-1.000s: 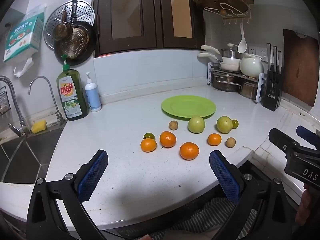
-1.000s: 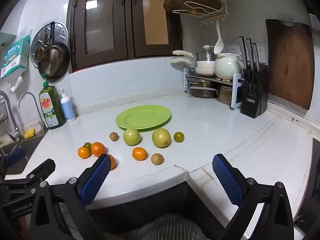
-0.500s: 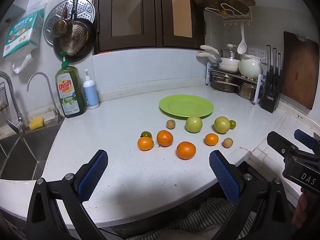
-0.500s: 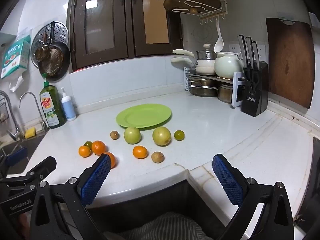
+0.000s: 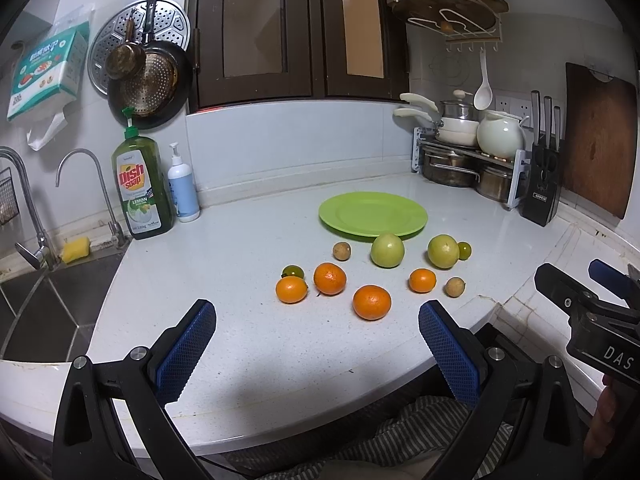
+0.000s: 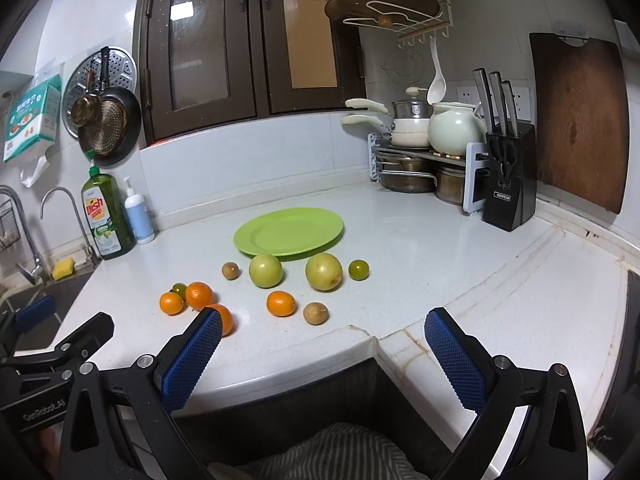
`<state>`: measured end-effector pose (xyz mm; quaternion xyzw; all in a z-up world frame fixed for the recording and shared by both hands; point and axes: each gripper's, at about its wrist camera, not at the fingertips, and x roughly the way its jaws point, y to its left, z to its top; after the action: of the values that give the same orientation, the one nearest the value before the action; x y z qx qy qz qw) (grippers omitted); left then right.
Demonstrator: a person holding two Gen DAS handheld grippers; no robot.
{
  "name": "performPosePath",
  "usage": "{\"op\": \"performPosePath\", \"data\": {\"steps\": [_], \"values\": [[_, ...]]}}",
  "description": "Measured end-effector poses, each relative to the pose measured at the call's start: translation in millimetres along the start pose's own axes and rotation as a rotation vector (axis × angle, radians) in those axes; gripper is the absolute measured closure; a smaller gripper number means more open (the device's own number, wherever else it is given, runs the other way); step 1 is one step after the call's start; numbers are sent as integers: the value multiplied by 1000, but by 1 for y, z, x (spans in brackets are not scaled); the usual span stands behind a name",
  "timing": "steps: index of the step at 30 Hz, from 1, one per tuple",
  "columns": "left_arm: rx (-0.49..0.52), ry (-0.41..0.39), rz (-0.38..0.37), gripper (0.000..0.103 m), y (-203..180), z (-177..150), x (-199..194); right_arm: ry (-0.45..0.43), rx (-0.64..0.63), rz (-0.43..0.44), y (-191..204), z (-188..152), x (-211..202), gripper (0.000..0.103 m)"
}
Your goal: Organize fruits
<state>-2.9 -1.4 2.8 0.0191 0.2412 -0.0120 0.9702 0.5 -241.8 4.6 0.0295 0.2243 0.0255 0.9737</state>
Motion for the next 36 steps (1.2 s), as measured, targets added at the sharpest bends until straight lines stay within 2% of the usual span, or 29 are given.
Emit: {"op": "performPosePath", "data": {"steps": [36], "values": [[-20,-8,21,0,3,0,-1,2,-3,12,4,1,-2,1]]}}
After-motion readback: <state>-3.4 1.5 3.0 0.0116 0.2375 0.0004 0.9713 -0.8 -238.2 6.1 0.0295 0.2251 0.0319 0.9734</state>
